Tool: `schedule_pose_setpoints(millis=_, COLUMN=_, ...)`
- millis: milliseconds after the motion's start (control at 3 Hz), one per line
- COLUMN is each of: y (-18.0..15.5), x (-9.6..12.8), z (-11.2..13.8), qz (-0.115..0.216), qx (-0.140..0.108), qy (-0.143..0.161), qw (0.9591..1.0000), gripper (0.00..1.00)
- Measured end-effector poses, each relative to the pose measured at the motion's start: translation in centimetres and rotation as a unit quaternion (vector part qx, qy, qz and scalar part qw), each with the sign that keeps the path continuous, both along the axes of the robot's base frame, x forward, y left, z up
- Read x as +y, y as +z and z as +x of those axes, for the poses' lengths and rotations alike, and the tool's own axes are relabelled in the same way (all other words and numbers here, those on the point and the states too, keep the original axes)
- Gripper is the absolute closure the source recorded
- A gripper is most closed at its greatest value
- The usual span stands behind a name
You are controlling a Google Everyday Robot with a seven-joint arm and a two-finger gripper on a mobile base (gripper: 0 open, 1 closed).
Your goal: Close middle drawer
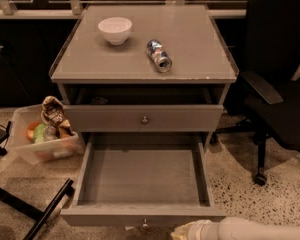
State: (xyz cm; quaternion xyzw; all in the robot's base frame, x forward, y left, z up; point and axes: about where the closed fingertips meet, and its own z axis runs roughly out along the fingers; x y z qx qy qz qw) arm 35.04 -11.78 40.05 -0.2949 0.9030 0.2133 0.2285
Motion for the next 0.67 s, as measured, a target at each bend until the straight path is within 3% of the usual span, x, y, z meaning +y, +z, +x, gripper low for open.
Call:
schedule_pose_setpoints(millis=333, y=-2.8, x=-0.9, z=3.4, qz=-0.014, qx=0.0, qy=-0.071, qw=0.9974, gripper=0.88)
schedule_pose_setpoints(millis=667, y=-3.4, x=-0.9, z=4.9, qz=-0.013, qx=-0.005, qy=-0.093, qw=0.9956, gripper=1.0)
